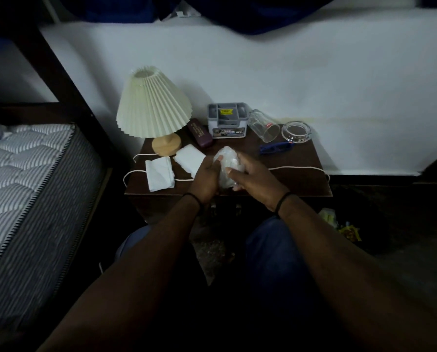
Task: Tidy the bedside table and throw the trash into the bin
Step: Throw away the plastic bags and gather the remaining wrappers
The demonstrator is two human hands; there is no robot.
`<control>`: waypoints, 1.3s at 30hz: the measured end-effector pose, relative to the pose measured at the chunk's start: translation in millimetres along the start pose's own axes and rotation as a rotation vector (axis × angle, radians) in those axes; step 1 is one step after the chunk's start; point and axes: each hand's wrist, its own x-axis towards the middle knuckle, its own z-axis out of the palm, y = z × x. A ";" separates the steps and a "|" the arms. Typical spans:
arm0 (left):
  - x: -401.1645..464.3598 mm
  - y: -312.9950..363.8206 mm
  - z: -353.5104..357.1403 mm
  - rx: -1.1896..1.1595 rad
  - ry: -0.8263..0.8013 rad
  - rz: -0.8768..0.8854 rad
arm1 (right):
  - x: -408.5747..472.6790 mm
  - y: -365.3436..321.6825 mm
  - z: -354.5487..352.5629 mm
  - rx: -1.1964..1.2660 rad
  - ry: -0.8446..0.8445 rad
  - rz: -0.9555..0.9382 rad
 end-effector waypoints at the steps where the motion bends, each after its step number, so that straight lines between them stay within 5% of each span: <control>1: -3.4 3.8 2.2 -0.036 0.014 -0.060 | -5.4 -3.7 -3.9 -0.058 -0.007 -0.033; 5: -15.0 23.4 20.5 -0.193 -0.006 -0.224 | -21.2 -21.6 -20.7 -0.329 0.017 -0.124; 9: -29.6 43.9 40.7 -0.361 -0.216 -0.293 | -25.9 -36.5 -50.1 -0.588 0.028 -0.133; 16: -11.9 57.0 78.6 -0.127 -0.483 -0.395 | -50.2 -43.3 -108.1 -0.794 0.142 -0.175; 22: -7.3 76.3 139.8 0.064 -0.332 -0.099 | -69.2 -15.5 -186.0 -0.919 0.293 -0.055; 33: 36.8 34.0 233.7 0.338 -0.422 -0.021 | -93.3 125.8 -281.8 -0.747 0.637 0.129; 39: 64.1 4.1 253.7 0.352 -0.388 -0.022 | -77.9 221.0 -288.2 -0.562 0.496 0.306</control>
